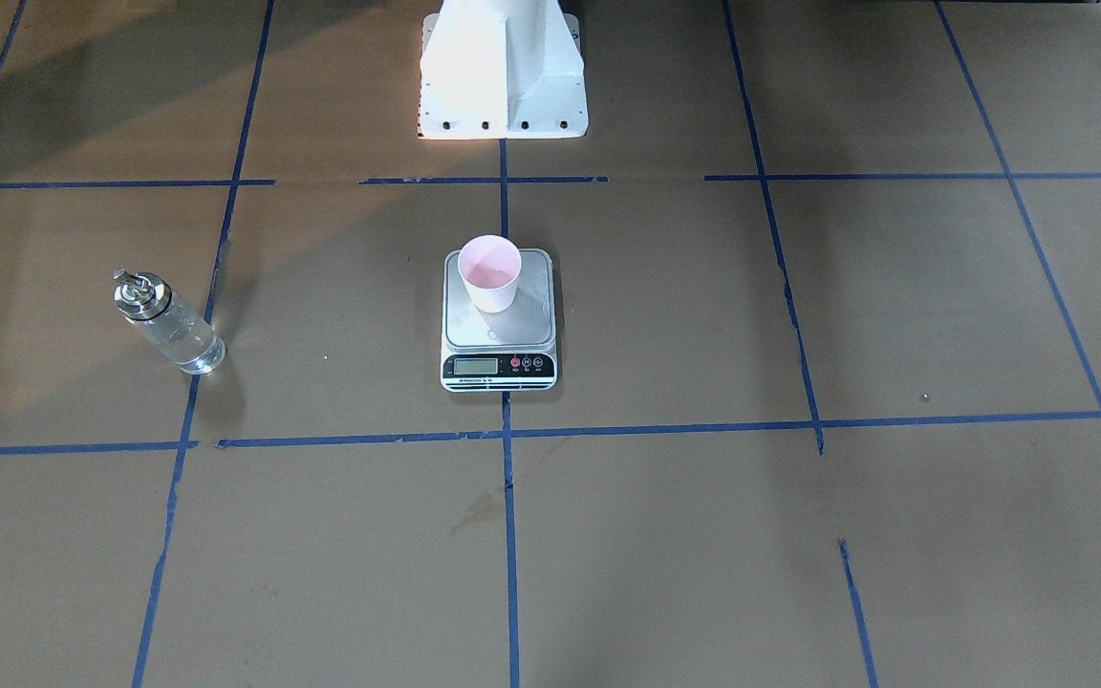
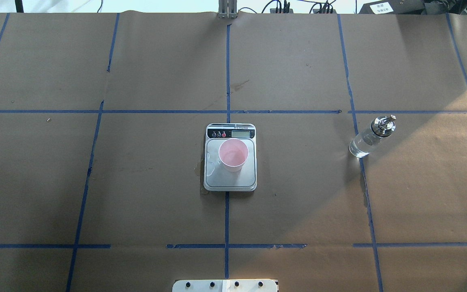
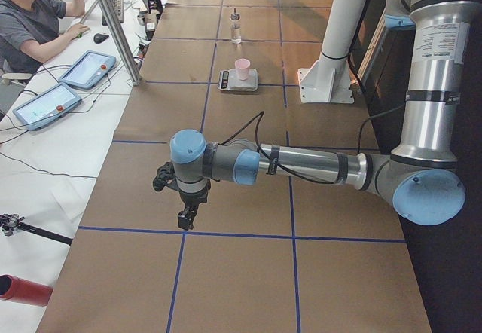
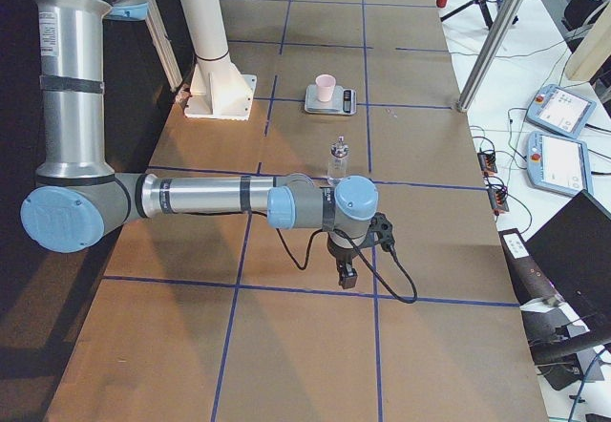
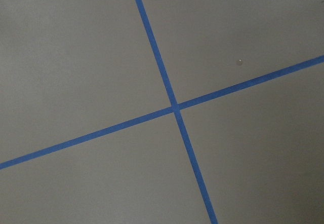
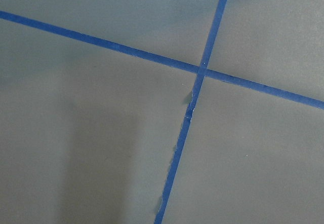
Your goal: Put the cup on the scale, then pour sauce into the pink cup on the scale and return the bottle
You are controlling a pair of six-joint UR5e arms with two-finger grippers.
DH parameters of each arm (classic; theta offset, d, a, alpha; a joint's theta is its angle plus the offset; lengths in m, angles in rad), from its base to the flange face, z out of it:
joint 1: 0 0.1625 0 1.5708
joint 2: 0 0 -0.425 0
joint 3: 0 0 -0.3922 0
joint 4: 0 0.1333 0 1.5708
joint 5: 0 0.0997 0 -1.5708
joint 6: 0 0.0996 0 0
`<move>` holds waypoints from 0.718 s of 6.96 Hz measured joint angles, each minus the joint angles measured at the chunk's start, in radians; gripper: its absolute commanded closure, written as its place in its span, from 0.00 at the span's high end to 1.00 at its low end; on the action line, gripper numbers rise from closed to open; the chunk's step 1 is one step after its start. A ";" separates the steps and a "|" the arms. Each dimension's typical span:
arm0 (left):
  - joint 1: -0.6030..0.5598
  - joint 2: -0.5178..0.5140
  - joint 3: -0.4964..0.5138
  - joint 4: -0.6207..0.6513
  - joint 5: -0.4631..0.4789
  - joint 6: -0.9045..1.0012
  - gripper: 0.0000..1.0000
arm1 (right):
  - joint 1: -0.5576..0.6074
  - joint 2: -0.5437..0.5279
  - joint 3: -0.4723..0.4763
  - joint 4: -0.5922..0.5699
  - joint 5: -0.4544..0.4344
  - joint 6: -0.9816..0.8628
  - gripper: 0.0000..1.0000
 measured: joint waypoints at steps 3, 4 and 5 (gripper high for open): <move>-0.078 0.002 0.041 0.001 -0.003 0.073 1.00 | 0.001 -0.001 -0.005 0.012 0.005 0.063 1.00; -0.082 0.003 0.047 0.003 -0.002 0.085 1.00 | 0.003 -0.003 -0.005 0.012 0.007 0.074 1.00; -0.083 0.003 0.050 0.004 -0.002 0.086 1.00 | 0.007 -0.006 -0.005 0.012 0.008 0.079 1.00</move>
